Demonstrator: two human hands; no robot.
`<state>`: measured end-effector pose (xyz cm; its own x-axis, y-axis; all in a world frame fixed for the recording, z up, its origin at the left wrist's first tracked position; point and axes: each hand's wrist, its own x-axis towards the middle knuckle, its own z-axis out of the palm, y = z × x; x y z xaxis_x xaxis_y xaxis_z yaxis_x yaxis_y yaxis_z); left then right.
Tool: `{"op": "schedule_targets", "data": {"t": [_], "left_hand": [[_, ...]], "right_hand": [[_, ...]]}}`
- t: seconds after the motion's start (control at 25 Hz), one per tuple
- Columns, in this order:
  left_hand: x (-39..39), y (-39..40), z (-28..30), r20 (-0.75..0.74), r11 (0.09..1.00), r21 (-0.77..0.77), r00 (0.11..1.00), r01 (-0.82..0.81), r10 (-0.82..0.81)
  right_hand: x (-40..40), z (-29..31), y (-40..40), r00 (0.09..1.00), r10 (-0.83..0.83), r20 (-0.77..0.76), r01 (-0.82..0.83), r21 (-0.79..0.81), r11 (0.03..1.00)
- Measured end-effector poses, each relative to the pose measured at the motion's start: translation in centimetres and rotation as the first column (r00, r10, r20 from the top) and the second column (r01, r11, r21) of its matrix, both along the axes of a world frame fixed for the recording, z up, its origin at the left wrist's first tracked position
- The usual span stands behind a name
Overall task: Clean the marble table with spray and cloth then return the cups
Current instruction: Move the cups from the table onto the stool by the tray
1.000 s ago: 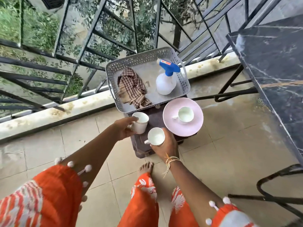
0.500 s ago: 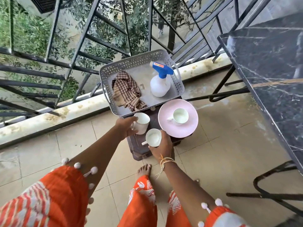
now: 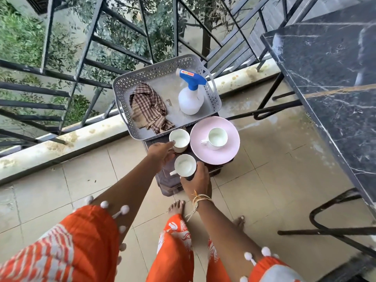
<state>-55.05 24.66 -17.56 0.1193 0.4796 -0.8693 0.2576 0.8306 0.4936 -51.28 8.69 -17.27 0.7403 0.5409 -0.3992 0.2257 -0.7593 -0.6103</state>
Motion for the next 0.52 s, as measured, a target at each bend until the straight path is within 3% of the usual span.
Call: {"op": "schedule_targets", "data": {"t": [0.16, 0.24, 0.32, 0.4, 0.52], "left_hand": [[-0.4, -0.6, 0.0, -0.023, 0.994, 0.014, 0.994, 0.108, -0.108], [-1.1, -1.2, 0.6, -0.127, 0.974, 0.079, 0.972, 0.211, -0.2], [-1.8, -2.2, 2.1, -0.318, 0.919, 0.135, 0.894, 0.372, -0.315], [-2.0, -4.4, 4.7, -0.503, 0.78, 0.172, 0.734, 0.602, -0.456], [-0.4, -8.2, 9.7, -0.756, 0.325, 0.191, 0.35, 0.926, -0.553]], "right_hand": [[0.7, 0.0, -0.3, 0.995, 0.0, -0.099, -0.008, -0.082, 0.997], [1.5, 0.5, -0.6, 0.985, 0.008, -0.172, -0.031, -0.129, 0.991], [2.4, 2.2, -1.4, 0.958, 0.038, -0.285, -0.101, -0.209, 0.973], [3.5, 4.4, -2.6, 0.93, 0.117, -0.349, -0.213, -0.25, 0.944], [6.0, 7.7, -4.3, 0.924, 0.217, -0.315, -0.302, -0.254, 0.919]]}}
